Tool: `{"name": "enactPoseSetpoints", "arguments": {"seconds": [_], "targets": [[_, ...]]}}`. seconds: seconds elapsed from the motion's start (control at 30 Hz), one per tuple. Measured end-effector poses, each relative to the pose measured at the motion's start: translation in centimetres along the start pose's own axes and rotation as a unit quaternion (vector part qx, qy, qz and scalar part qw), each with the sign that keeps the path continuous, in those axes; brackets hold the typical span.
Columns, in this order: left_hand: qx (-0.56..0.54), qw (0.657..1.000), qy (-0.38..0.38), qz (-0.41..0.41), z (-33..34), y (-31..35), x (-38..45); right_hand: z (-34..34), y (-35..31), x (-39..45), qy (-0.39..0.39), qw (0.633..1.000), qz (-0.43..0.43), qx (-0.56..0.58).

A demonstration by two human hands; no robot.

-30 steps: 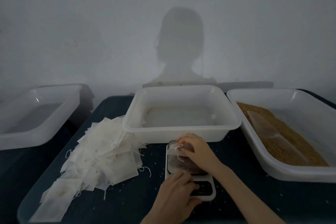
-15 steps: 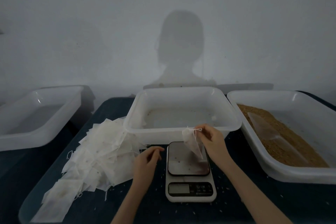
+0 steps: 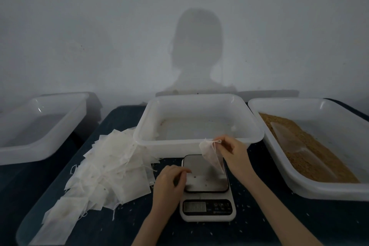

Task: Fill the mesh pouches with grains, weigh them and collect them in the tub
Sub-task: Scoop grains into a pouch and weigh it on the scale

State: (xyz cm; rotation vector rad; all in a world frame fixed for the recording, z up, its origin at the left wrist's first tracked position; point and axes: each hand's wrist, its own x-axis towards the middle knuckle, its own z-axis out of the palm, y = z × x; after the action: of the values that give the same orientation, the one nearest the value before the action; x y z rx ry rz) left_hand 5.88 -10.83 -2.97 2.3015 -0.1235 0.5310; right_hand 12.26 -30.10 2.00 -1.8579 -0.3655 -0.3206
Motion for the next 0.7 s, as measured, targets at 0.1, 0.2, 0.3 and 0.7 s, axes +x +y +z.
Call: {"name": "enactPoseSetpoints", "arguments": {"seconds": [0.1,0.2,0.3,0.7], "targets": [[-0.063,0.994,0.022,-0.09,-0.3,-0.8,1.3,0.4,-0.1,-0.2,-0.01,1.0,0.01,0.006],[-0.115,0.982,0.052,-0.14,-0.3,-1.8,1.9,0.4,-0.1,-0.1,0.007,0.999,0.019,0.028],[-0.132,0.973,0.073,-0.175,0.0,-2.9,1.8,0.1,0.0,0.0,0.024,0.999,0.019,0.042],[-0.116,0.972,0.071,-0.189,0.3,-4.1,1.6,1.4,0.5,-0.1,0.011,0.999,0.021,0.026]]}}
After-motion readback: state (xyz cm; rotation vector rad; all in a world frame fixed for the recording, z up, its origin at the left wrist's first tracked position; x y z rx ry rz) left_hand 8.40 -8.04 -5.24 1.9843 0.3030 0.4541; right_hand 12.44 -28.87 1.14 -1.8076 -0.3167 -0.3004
